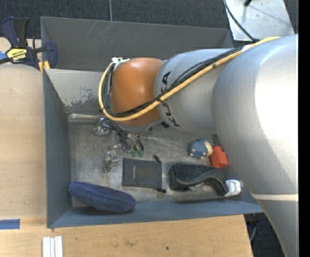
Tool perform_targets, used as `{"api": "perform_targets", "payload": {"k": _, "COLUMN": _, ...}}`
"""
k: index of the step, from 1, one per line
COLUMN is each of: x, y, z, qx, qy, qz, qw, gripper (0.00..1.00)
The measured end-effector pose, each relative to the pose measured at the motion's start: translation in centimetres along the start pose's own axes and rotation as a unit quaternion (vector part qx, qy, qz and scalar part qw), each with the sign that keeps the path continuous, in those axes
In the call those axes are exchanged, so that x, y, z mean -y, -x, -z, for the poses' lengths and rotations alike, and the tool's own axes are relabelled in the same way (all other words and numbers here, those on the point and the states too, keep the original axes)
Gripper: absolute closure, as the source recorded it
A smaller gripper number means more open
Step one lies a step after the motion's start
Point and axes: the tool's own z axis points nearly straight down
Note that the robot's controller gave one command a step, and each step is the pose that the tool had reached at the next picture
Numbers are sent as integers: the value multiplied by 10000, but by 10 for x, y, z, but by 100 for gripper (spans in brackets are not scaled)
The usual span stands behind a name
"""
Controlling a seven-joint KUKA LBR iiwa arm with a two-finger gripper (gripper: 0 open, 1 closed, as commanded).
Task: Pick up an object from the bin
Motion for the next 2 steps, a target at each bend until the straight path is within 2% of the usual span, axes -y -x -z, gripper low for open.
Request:
{"api": "perform_targets", "payload": {"k": 1, "x": 70, "y": -72, "z": 65, "qx": -47, "qy": -20, "qz": 682, "qw": 9977, "gripper": 0}}
{"api": "perform_targets", "payload": {"k": 2, "x": 100, "y": -51, "z": -2, "qx": -66, "qy": 2, "qz": 2176, "qw": 9760, "gripper": 0}}
